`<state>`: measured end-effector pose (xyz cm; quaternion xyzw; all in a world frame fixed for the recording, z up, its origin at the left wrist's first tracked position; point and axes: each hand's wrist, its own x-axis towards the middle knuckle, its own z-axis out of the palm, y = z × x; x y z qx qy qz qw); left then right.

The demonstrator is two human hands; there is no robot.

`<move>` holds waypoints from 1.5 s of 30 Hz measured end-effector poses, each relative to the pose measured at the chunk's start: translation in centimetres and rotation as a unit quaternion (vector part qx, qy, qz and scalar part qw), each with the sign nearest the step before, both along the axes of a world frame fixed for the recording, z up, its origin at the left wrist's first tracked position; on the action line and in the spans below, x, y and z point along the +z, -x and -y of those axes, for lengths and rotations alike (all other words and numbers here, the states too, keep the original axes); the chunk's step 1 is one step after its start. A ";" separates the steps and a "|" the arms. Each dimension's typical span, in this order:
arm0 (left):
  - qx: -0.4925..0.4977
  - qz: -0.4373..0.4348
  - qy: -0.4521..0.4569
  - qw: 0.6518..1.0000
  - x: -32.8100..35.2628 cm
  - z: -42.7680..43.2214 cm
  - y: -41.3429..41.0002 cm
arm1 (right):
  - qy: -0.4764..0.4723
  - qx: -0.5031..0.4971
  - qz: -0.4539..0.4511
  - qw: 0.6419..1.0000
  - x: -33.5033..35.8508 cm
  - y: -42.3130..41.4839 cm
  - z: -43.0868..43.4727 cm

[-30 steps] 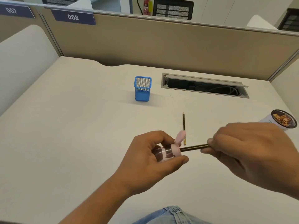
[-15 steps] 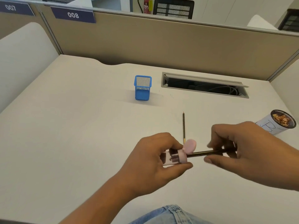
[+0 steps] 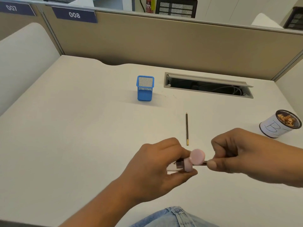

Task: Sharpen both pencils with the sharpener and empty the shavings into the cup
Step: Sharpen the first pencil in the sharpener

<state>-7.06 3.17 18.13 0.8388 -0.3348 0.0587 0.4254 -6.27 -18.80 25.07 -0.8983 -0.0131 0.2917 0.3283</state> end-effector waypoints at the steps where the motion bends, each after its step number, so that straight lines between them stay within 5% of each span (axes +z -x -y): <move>1: -0.002 -0.006 0.004 1.000 0.0 0.0 0.0 | 0.000 0.001 -0.009 1.000 0.2 -0.1 -0.1; 6: 0.040 -0.139 0.072 0.987 0.7 -0.3 -0.4 | 0.071 0.097 0.214 0.969 0.5 0.5 0.0; 12: 0.033 -0.345 0.174 0.922 1.8 -0.3 -0.2 | 0.172 0.312 0.584 0.729 0.3 0.0 1.2; 15: 0.029 -0.343 0.184 0.920 1.9 -0.4 -0.1 | 0.178 0.322 0.627 0.686 0.2 0.0 1.2; 17: 0.040 -0.291 0.161 0.942 1.5 -0.4 -0.1 | 0.176 0.311 0.586 0.728 -0.2 0.4 1.1; 19: 0.045 -0.175 0.109 0.978 1.0 -0.4 -0.4 | 0.160 0.238 0.500 0.817 -0.5 0.9 0.6; 21: 0.033 -0.060 0.056 0.996 0.7 -0.5 -0.7 | 0.112 0.106 0.304 0.940 0.0 0.7 -0.2; 23: 0.013 -0.009 0.022 1.000 0.4 -0.4 -0.8 | 0.019 0.000 0.088 0.996 0.8 0.1 -0.7; 25: 0.009 -0.014 0.032 0.999 0.3 -0.1 -0.7 | 0.013 -0.004 0.024 1.000 1.2 -0.3 -0.5; 28: 0.041 -0.106 0.079 0.990 0.3 0.3 -0.4 | 0.125 0.080 0.177 0.973 1.2 0.0 -0.1; 32: 0.056 -0.306 0.153 0.938 1.2 0.5 -0.4 | 0.205 0.274 0.472 0.813 1.0 0.1 0.7; 35: 0.037 -0.375 0.197 0.905 1.6 0.5 -0.5 | 0.215 0.338 0.571 0.717 0.3 0.0 1.1; 38: 0.053 -0.293 0.156 0.942 1.4 0.2 -0.5 | 0.208 0.307 0.522 0.768 0.0 0.4 0.8; 42: 0.036 -0.039 0.041 0.998 1.2 -0.1 -0.9 | 0.073 0.065 0.210 0.973 1.0 -0.1 -0.5; 45: 0.013 -0.011 0.031 0.999 0.8 0.1 -1.0 | 0.034 0.025 0.074 0.996 1.5 -0.8 -0.4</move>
